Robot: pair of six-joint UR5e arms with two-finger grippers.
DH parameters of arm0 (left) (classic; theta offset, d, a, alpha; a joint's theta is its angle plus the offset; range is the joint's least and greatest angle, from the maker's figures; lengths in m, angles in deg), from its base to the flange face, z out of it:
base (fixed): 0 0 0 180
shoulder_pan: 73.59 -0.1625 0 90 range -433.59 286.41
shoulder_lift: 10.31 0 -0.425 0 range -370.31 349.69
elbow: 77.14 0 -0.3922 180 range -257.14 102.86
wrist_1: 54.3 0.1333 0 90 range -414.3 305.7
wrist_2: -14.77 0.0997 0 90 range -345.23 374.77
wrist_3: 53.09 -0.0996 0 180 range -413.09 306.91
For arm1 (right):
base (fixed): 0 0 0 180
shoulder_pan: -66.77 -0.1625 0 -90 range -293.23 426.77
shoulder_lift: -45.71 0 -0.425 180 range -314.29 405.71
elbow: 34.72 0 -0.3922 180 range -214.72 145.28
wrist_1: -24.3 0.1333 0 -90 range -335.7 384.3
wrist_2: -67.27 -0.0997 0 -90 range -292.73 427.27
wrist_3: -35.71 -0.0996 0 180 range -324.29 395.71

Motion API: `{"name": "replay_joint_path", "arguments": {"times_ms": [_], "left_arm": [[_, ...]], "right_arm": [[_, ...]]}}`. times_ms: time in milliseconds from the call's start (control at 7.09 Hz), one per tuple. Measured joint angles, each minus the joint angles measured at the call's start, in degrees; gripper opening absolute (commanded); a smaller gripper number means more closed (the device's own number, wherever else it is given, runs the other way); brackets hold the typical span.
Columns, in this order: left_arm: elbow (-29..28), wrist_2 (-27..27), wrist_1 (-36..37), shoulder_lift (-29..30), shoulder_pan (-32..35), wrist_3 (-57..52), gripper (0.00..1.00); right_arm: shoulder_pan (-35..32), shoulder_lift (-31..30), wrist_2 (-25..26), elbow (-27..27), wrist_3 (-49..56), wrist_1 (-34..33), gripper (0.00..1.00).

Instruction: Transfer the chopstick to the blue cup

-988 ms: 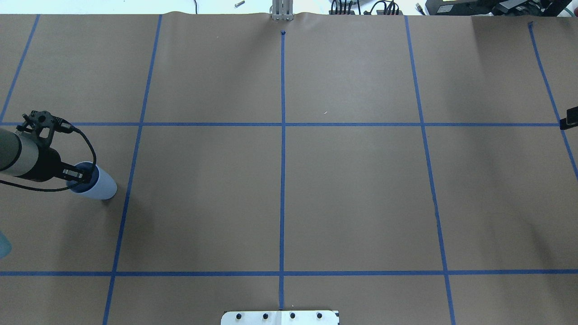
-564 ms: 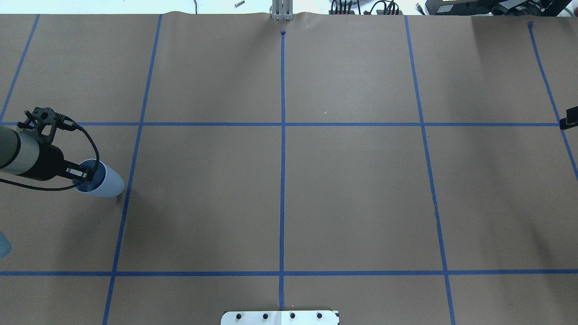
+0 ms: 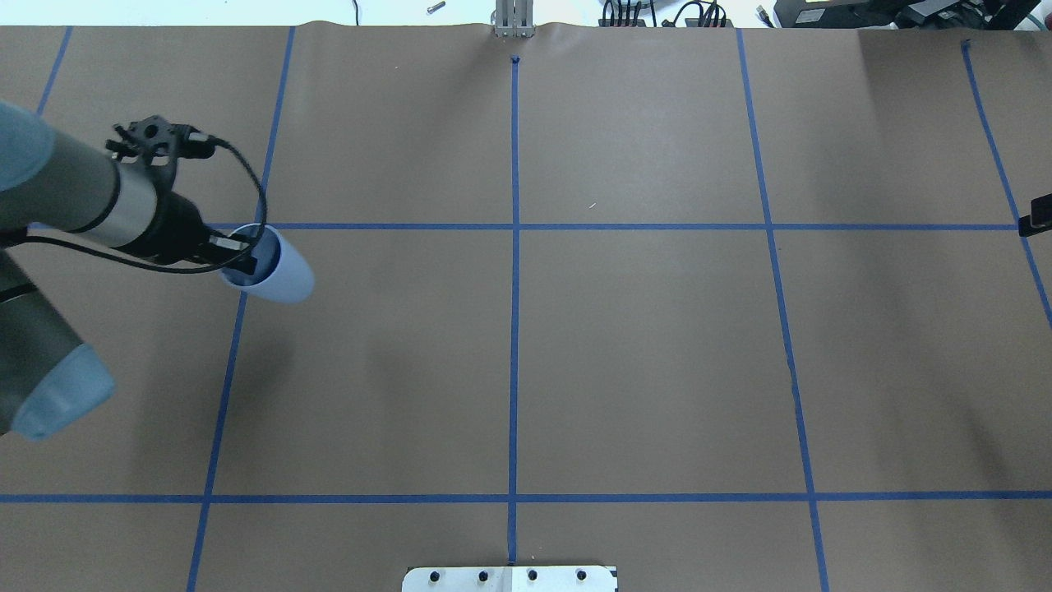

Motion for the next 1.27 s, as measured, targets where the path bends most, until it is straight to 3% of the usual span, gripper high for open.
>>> {"name": "replay_joint_path", "arguments": {"times_ms": [282, 423, 706, 988, 1270], "left_arm": [[-1.1, 6.7, 15.8, 14.2, -7.1, 8.0, 0.0], [-3.7, 9.3, 18.8, 19.6, -10.6, 12.2, 0.0], [-12.0, 13.1, 19.2, 27.6, -15.7, 17.0, 0.0], [-18.4, 14.6, 16.8, 30.5, -17.6, 17.9, 0.0], [-21.4, 14.8, 14.0, 30.8, -18.0, 17.8, 0.25]], "right_arm": [[0.0, 0.0, -0.1, 0.1, 0.0, 0.0, 1.0], [0.0, 0.0, -0.1, 0.2, 0.0, 0.1, 1.0], [0.1, 0.1, -0.1, 0.3, 0.0, 0.1, 1.0], [0.1, 0.0, -0.2, 0.4, 0.0, 0.1, 1.0], [0.1, 0.1, -0.2, 0.5, 0.0, 0.1, 1.0]]}}
